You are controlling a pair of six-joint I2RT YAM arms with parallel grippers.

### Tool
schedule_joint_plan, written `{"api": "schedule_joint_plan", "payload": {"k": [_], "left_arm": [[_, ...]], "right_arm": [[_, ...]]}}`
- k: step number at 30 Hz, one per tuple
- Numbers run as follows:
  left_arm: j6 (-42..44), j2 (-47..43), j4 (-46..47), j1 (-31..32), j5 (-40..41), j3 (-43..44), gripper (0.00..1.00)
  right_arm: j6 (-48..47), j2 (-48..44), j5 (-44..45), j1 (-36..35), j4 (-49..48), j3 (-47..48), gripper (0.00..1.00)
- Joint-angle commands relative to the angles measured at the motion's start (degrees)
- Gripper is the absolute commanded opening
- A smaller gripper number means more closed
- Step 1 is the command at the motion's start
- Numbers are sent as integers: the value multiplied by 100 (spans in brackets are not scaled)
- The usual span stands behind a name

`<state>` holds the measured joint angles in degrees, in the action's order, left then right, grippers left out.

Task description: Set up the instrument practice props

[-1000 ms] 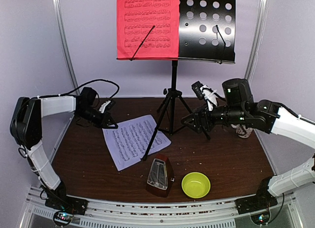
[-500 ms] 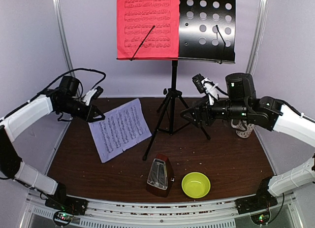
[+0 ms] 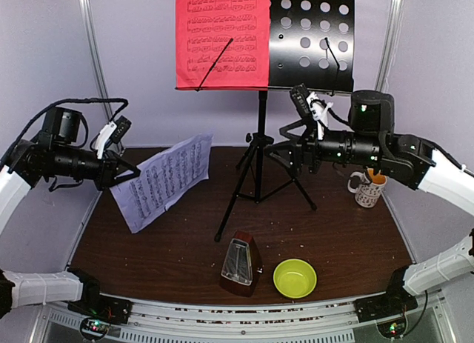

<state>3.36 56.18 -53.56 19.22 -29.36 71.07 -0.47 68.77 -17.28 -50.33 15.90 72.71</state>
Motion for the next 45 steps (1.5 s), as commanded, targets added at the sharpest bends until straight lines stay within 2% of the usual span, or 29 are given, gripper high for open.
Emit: {"api": "schedule_joint_plan", "payload": {"k": [1, 6, 15, 22, 31, 38, 45], "left_arm": [[-140, -142, -652, 337, -95, 486, 0], [-284, 11, -1173, 785, -420, 1072, 0], [-201, 1264, -1915, 1892, -491, 2562, 0], [-146, 2136, -2023, 2649, -124, 3571, 0], [43, 2959, -2273, 3279, 363, 4516, 0], [122, 3284, -2277, 3536, 706, 4949, 0], [272, 3529, -2273, 3722, 1012, 5296, 0]], "right_arm": [[-637, 187, 62, -338, 303, 694, 83], [-1341, 625, 396, -802, 1230, 1577, 83], [-2255, 1140, 1241, -1593, 1857, 2395, 83], [-2671, 1326, 1679, -1866, 2232, 2591, 82], [-2999, 1444, 2149, -1978, 2471, 2590, 77], [-3137, 1477, 2484, -1982, 2523, 2494, 69], [-3260, 1395, 2645, -1982, 2528, 2140, 54]]}}
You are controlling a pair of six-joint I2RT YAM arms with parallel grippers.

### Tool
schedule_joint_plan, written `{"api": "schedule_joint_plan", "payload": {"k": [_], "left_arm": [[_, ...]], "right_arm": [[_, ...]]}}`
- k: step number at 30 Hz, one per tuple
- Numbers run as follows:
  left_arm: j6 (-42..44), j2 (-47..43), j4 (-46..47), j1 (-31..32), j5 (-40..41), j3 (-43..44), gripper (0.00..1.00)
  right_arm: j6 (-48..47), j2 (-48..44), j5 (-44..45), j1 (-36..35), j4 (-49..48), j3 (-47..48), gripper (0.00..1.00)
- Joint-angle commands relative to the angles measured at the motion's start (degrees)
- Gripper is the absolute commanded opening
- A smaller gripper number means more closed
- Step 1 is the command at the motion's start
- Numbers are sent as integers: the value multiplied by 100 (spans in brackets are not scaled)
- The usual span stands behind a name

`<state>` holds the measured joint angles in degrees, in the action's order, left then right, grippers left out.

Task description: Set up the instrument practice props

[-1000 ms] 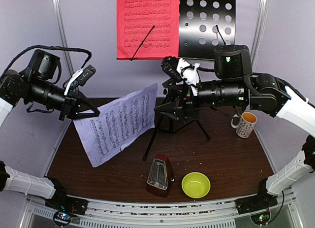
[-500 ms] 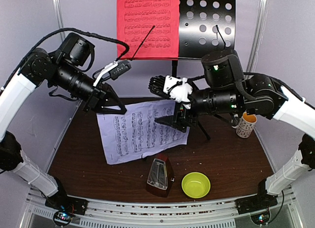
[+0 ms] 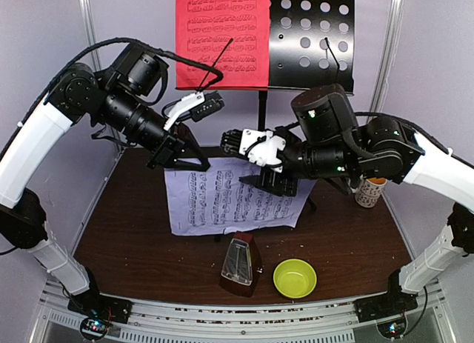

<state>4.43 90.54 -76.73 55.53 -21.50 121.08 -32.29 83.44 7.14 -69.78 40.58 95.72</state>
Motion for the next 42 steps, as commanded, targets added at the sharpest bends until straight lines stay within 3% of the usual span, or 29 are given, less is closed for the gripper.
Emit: {"api": "schedule_joint_plan", "payload": {"k": [1, 7, 14, 19, 23, 26, 28, 36, 42], "left_arm": [[184, 111, 44, 112, 254, 333, 0], [297, 170, 11, 182, 442, 489, 0], [387, 176, 24, 204, 800, 513, 0], [340, 130, 124, 204, 1034, 487, 2], [162, 3, 393, 196, 1458, 311, 21], [-35, -384, 863, 74, 1717, -105, 49], [-229, -748, 1362, -106, 1660, -545, 62], [-633, -2318, 3566, -558, 1617, -2474, 80], [-537, -2445, 3935, -596, 1143, -2844, 85]], "right_arm": [[-51, -68, 194, -38, 72, -172, 51], [61, -29, 255, -36, 100, -159, 34], [115, -59, 350, -39, -6, -168, 21], [228, -68, 353, -32, -86, -136, 1], [386, -194, 269, -2, -259, -175, 0], [564, -336, 184, 76, -399, -214, 0], [702, -487, 92, 137, -561, -279, 0], [1430, -1340, -600, 517, -1666, -808, 0], [2374, -1852, -1377, 1011, -2857, -1048, 0]]}}
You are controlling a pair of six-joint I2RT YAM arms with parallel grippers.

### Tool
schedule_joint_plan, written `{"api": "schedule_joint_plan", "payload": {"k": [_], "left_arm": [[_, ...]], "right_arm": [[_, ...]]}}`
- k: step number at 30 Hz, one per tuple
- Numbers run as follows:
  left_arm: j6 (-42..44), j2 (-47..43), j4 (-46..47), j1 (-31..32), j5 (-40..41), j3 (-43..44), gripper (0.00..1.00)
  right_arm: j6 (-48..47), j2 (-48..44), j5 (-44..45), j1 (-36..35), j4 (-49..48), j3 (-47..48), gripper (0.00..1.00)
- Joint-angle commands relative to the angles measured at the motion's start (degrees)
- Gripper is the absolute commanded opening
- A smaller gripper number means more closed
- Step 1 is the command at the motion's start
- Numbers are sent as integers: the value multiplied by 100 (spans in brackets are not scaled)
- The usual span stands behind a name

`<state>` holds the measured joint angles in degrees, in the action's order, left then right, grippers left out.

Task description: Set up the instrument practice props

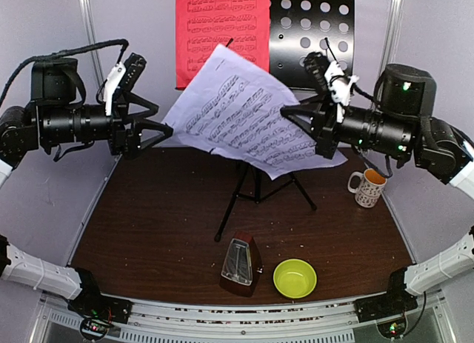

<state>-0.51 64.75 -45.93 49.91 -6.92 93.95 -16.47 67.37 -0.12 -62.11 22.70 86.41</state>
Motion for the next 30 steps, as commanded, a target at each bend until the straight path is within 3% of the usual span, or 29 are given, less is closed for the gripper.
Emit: {"api": "schedule_joint_plan", "payload": {"k": [1, 15, 19, 22, 30], "left_arm": [[-33, 161, 967, -34, -424, -136, 85], [-933, 1452, 3546, 95, -1692, 658, 85], [-1020, 1783, 3521, 133, -1650, 1036, 82], [-922, 1511, 3629, 17, -1345, 723, 86], [-1169, 1841, 3577, -18, -2247, 1129, 94]], "right_arm": [[954, -298, -754, 323, -1213, -136, 0], [2860, -744, -1761, 1062, -2829, -395, 0], [3279, -851, -1844, 1221, -3241, -527, 0], [3295, -975, -1732, 1267, -3172, -541, 0], [3958, -1101, -1771, 1429, -3817, -840, 0]]}}
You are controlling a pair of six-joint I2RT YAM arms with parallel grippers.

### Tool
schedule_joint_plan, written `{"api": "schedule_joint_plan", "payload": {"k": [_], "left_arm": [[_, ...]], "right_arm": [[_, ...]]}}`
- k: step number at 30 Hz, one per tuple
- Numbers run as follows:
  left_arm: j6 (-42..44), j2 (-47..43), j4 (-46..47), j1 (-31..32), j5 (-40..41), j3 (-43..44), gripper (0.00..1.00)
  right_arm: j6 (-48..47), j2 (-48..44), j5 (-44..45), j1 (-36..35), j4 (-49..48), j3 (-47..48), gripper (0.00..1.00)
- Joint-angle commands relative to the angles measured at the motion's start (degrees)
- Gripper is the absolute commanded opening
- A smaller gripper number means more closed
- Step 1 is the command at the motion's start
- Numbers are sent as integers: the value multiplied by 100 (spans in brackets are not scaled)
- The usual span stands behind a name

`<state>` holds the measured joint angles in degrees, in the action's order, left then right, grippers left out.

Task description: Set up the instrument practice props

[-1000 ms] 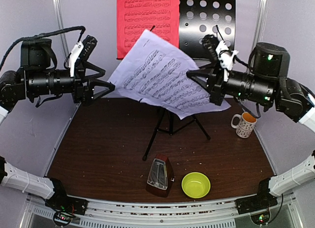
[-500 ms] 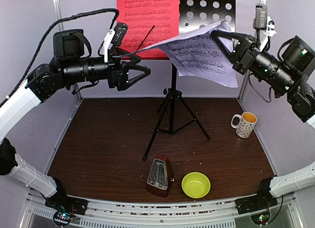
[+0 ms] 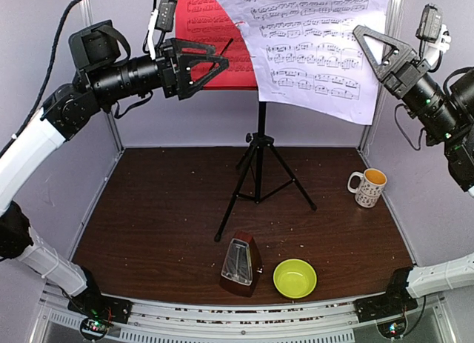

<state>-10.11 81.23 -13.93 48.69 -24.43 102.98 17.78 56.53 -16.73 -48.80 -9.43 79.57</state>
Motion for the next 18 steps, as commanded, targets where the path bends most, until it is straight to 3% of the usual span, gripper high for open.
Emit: {"api": "schedule_joint_plan", "payload": {"k": [1, 7, 13, 16, 18], "left_arm": [[-230, 253, 487, 154, -500, 242, 94], [-472, 795, 832, 290, -839, 935, 90], [-337, 1222, 563, 453, -1108, 1549, 87], [-334, 1319, 525, 448, -1066, 1753, 80], [-521, 1401, 643, 455, -1062, 1912, 70]], "right_arm": [[620, -5, -144, 110, -685, -168, 0], [865, -1, -181, 134, -871, -222, 0], [1022, 71, -80, 185, -1023, -264, 0], [1147, 102, -53, 224, -1084, -314, 0], [1194, 104, 23, 248, -1040, -378, 0]]}}
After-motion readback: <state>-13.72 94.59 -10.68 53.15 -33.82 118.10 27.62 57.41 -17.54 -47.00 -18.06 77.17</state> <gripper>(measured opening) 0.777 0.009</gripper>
